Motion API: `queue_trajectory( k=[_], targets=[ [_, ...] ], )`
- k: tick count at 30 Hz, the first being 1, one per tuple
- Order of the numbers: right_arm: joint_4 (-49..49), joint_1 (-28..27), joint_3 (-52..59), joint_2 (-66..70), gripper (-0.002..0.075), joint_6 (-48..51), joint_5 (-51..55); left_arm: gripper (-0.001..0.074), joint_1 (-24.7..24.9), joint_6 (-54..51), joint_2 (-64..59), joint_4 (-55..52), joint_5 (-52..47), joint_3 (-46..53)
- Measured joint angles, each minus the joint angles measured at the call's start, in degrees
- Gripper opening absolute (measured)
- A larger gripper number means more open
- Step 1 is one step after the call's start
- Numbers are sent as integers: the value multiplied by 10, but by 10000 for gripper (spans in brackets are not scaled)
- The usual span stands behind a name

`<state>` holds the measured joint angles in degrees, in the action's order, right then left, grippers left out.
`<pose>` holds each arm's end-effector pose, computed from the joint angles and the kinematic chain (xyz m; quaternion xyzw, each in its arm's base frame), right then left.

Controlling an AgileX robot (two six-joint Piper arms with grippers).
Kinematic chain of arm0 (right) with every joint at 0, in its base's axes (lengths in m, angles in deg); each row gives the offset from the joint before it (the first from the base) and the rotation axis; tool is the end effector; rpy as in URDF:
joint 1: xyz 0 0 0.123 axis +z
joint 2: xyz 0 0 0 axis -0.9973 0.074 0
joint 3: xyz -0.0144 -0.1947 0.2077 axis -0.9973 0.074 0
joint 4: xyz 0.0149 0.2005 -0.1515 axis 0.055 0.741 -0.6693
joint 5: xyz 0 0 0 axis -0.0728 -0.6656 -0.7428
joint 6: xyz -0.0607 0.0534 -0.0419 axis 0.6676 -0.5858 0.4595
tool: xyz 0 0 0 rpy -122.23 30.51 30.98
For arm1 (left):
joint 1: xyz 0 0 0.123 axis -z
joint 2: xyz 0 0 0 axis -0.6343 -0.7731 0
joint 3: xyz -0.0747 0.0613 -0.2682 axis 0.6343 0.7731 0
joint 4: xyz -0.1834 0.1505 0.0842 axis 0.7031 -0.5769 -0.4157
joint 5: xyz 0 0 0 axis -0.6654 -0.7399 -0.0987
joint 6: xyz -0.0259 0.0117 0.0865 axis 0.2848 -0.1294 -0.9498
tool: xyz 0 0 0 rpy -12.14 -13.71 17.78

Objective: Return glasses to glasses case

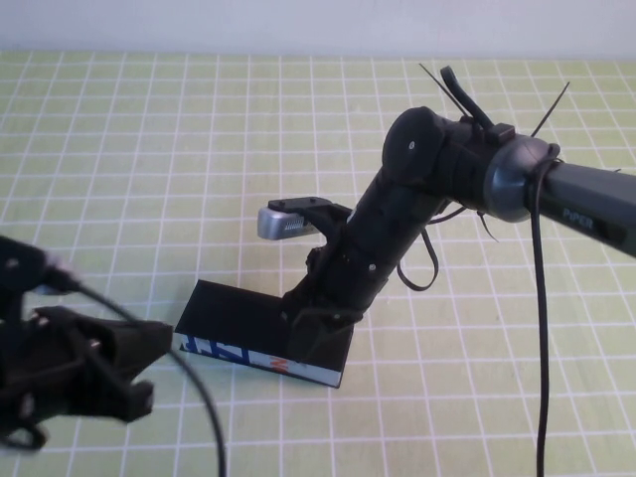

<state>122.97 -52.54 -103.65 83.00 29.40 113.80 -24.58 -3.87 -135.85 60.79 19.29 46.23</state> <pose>0.3329 0.2751 0.1939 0.3924 -0.8778 -0.2743 0.0129 0.1640 -0.0849 0.2390 0.2014 0.8602 -0.2609 0.3892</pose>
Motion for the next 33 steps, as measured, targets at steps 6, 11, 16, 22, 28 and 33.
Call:
queue_trajectory(
  k=[6, 11, 16, 22, 28, 33],
  targets=[
    [2, 0, 0, -1, -11, 0, 0, -2, 0, 0, 200, -4, 22, 37],
    [0, 1, 3, -29, -11, 0, -4, -2, 0, -2, 370, -5, 96, 85],
    [-17, 1, 6, -105, -11, 0, 3, -2, 0, -2, 510, -5, 159, 155],
    [-33, 1, 74, -235, -11, -17, -23, -2, 0, -2, 583, 0, 241, 262],
    [-50, 1, 195, -385, -11, -63, -72, -2, 0, -9, 585, 3, 269, 277],
    [-50, 1, 301, -518, -11, -83, -128, -2, 0, -9, 585, 4, 276, 277]
  ],
)
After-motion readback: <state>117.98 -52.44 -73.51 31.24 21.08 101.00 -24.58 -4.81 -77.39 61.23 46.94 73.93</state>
